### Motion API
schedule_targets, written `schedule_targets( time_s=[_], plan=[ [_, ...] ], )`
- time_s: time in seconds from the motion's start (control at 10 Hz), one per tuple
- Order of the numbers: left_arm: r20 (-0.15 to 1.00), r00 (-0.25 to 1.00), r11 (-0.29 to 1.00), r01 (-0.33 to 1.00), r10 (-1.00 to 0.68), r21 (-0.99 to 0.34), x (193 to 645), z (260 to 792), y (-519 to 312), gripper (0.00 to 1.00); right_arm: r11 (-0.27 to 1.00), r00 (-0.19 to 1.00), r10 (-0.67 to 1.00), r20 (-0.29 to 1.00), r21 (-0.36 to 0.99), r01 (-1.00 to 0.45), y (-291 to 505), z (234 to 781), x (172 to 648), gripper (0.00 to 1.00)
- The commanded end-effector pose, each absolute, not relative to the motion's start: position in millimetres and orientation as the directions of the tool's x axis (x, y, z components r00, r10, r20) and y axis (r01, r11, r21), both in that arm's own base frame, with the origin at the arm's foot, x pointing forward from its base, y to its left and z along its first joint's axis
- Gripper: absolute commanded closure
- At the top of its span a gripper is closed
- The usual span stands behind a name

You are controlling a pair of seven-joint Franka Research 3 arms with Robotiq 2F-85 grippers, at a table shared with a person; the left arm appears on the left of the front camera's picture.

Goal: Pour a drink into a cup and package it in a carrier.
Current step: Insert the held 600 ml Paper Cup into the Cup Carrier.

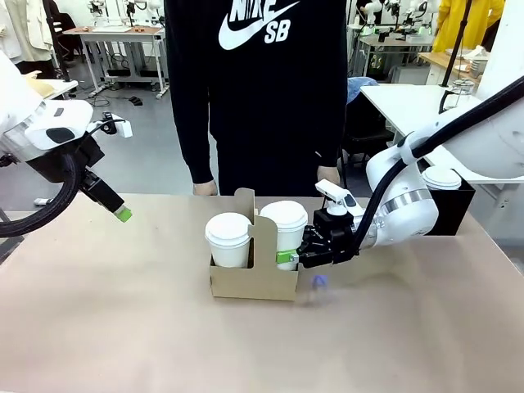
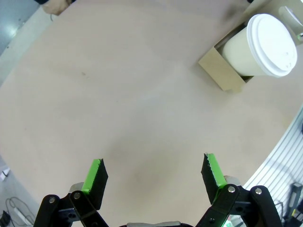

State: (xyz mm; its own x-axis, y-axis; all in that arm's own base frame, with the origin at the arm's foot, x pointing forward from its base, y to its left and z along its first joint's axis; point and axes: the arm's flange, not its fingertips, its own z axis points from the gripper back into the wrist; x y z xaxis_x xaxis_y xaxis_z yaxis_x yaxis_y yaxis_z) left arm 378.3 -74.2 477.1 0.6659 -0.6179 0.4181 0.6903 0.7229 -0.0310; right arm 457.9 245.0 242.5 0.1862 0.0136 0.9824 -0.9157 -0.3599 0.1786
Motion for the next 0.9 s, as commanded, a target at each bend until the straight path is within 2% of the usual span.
schedule_targets(
  time_s=[0.0, 0.1, 0.2, 0.8],
  plan=[
    [0.419, 0.671, 0.730, 0.683, -0.611, -0.029, 378, 479, -75, 0.00, -0.400, 0.141, -0.001, 0.990, 0.128, -0.907, 240, 240, 463, 0.19],
    [0.419, 0.671, 0.730, 0.683, -0.611, -0.029, 378, 479, -75, 0.00, -0.405, 0.131, -0.003, 0.991, 0.119, -0.907, 240, 239, 463, 0.19],
    [0.419, 0.671, 0.730, 0.683, -0.611, -0.029, 378, 479, -75, 0.00, -0.403, 0.105, 0.011, 0.994, 0.100, -0.910, 239, 239, 462, 0.00],
    [0.419, 0.671, 0.730, 0.683, -0.611, -0.029, 378, 479, -75, 0.00, -0.341, 0.031, 0.070, 0.997, 0.053, -0.939, 192, 271, 466, 0.00]
  ],
)
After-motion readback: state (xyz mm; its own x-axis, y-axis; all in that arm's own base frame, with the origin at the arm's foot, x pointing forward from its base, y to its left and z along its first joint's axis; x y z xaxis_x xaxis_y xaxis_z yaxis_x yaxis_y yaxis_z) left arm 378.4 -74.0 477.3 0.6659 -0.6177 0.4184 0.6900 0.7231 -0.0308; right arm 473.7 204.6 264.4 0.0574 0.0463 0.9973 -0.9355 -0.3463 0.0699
